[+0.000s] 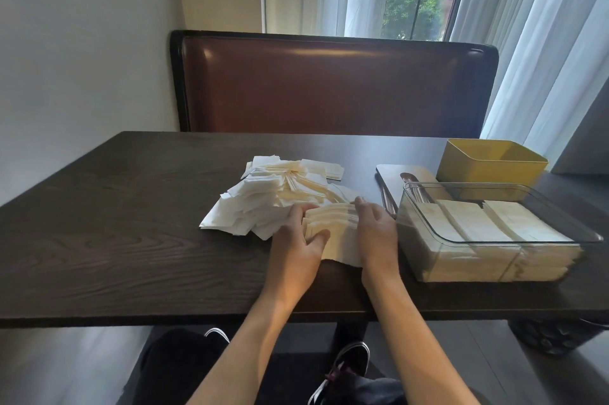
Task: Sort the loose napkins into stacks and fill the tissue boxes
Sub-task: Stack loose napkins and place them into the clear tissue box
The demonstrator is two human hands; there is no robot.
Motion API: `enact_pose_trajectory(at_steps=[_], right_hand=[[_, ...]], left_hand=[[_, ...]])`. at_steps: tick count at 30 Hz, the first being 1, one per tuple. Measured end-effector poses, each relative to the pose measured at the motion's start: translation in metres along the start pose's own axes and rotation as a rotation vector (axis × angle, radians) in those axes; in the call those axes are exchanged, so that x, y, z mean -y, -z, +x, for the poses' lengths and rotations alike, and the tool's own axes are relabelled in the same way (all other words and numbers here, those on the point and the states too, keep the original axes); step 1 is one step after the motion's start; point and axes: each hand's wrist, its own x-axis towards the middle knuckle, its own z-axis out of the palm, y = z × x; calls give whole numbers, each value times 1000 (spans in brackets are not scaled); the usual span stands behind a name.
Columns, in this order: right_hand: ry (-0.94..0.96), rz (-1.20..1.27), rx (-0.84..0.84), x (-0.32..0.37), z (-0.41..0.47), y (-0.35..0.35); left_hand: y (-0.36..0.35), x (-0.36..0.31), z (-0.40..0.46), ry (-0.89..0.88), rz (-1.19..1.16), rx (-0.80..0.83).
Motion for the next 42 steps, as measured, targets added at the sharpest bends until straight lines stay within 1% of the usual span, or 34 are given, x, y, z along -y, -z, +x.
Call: enact_pose_trajectory(at_steps=[3,5,7,9,12,14,18,24,26,28,30,33,37,39,42], right_hand=[[-34,38,-23,-3,-3,-3],[-52,49,-19,-7,-4,-6],[-55,60,-18,-9,-7,-8],[-48,54,-25,-9,-9,-8],[-60,97,-17,-5,-10,-2],[-64,136,-1,-2,-10,1],[-64,114,42,0,-10,2],[-58,93,120,3,-15,0],[-52,97,149,4,-17,-2],[-86,111,149,0,-17,-3],[-107,100,106,-3,-13,-2],[-57,50,59,5,-12,0],[5,57,77,5,-14,1],[16,79,110,5,-19,2],[95,120,279,7,-24,9]], left_hand=[[-6,-4,-1,78,-70,-12],[-11,-8,-1,172,-230,-34],[-18,-10,2,254,-392,-93],[-25,-11,7,281,-430,-185],[-30,-11,12,294,-418,-309],[-30,-10,14,312,-408,-333],[-30,-12,13,344,-474,-291],[-28,-17,9,309,-458,-177],[-30,-15,8,303,-441,-165],[-30,-13,10,290,-385,-215],[-30,-10,13,285,-315,-269],[-31,-11,15,270,-262,-284],[-29,-16,15,253,-283,-336],[-24,-19,20,263,-277,-405],[-18,-22,32,315,-263,-457]])
